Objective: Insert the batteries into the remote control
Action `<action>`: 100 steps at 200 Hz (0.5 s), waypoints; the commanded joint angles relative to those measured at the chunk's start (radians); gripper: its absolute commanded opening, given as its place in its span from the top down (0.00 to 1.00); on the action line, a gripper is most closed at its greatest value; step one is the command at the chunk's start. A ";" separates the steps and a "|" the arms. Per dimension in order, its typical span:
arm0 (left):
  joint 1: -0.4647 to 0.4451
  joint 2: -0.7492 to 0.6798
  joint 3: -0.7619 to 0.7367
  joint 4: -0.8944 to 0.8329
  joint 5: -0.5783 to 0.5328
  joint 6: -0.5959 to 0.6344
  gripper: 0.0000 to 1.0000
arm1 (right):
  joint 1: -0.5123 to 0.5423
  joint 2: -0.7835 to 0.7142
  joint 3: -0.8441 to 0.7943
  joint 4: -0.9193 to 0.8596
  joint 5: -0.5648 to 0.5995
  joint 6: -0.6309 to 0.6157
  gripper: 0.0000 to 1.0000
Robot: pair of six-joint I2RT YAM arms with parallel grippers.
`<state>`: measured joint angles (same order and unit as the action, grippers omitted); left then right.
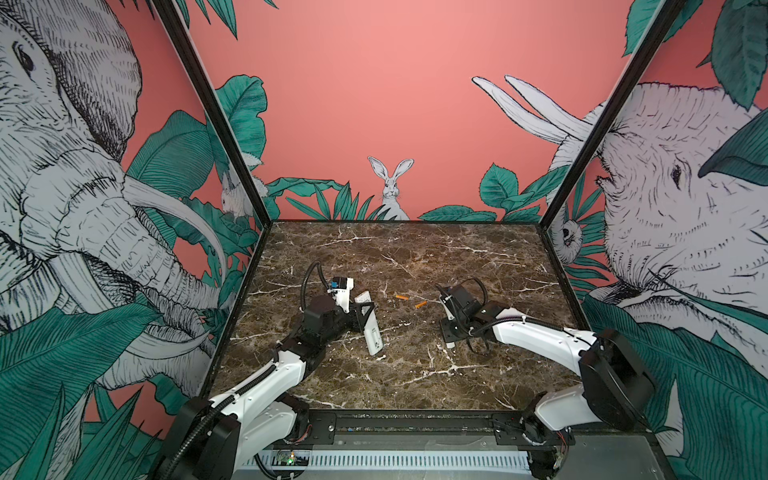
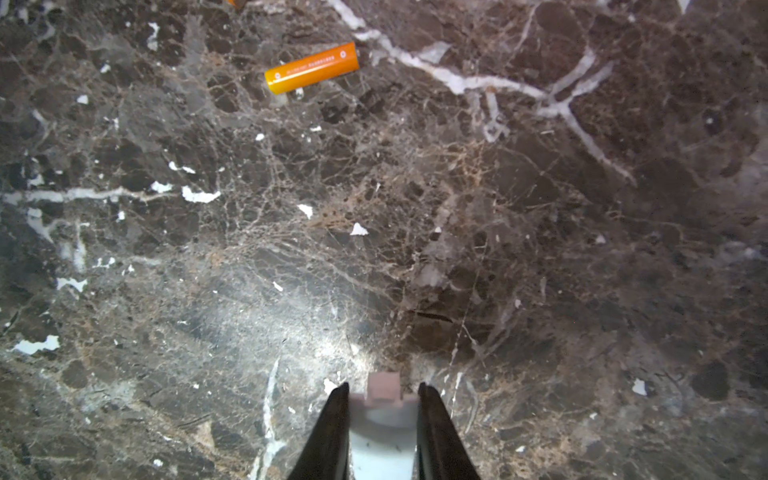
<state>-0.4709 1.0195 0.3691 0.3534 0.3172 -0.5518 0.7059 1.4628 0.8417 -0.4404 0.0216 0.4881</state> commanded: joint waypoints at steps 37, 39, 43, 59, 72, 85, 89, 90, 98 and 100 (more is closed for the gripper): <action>-0.005 -0.024 -0.026 0.093 0.023 0.006 1.00 | -0.021 0.057 0.006 -0.044 -0.005 0.020 0.77; -0.004 -0.025 -0.028 0.095 0.023 0.005 1.00 | -0.022 0.058 0.007 -0.045 -0.005 0.020 0.77; -0.004 -0.027 -0.030 0.099 0.026 0.004 1.00 | -0.022 0.060 0.008 -0.047 -0.005 0.021 0.77; -0.005 -0.036 -0.033 0.105 0.030 0.003 1.00 | -0.024 0.067 0.011 -0.052 -0.004 0.020 0.76; -0.005 -0.042 -0.034 0.106 0.033 0.003 1.00 | -0.026 0.072 0.008 -0.052 -0.002 0.020 0.76; -0.005 -0.047 -0.036 0.113 0.035 0.002 1.00 | -0.030 0.081 0.007 -0.052 -0.006 0.021 0.75; -0.005 -0.049 -0.037 0.116 0.035 0.003 1.00 | -0.031 0.083 0.007 -0.052 -0.007 0.022 0.75; -0.005 -0.050 -0.036 0.117 0.035 0.003 1.00 | -0.031 0.083 0.008 -0.052 -0.008 0.022 0.75; -0.005 -0.051 -0.038 0.119 0.036 0.002 1.00 | -0.031 0.088 0.008 -0.052 -0.010 0.022 0.74; -0.005 -0.051 -0.038 0.119 0.036 0.002 1.00 | -0.032 0.088 0.009 -0.051 -0.009 0.022 0.73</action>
<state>-0.4709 0.9981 0.3466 0.4072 0.3374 -0.5522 0.6823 1.5364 0.8417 -0.4694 0.0132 0.4957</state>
